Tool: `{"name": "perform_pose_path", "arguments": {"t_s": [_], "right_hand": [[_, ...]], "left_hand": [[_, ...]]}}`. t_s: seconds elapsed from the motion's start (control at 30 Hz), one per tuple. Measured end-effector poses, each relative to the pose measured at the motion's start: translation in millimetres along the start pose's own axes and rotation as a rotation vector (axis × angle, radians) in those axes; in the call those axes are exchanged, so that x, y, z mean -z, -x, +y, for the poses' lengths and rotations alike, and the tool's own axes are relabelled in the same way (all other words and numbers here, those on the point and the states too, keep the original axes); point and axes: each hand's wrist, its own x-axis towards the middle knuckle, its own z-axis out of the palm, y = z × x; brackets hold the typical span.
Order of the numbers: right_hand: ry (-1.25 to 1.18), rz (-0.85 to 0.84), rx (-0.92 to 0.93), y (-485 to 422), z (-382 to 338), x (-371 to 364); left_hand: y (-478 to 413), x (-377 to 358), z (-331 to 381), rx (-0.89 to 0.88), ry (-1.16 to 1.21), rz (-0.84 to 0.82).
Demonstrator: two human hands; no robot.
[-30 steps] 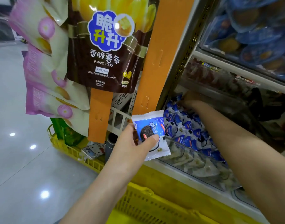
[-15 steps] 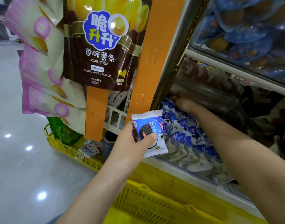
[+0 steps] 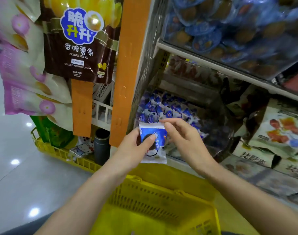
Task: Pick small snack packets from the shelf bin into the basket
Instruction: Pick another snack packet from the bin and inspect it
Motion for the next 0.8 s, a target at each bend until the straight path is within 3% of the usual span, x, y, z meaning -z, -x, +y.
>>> {"name": "perform_pose_path", "arguments": {"t_s": [0.13,0.37,0.5,0.67,0.73,0.8], "right_hand": [[-0.167,0.027,-0.121,22,9,2],[-0.19,0.026,-0.158,48,34,-4],[-0.004,0.016,-0.069,56,44,-2],[0.366,0.088,0.179,59,50,6],[0.344,0.106,0.171,61,51,8],[0.169,0.14,0.06,61,50,10]], "left_hand": [[10,-10,-5,-0.002,-0.07,-0.071],[15,-22,-14,-0.012,-0.066,0.008],[14,-28,-21,0.021,-0.112,-0.009],[11,-34,-29,0.082,-0.078,-0.041],[12,-36,-30,0.097,-0.039,-0.056],[13,-37,-30,0.117,-0.034,-0.088]]}}
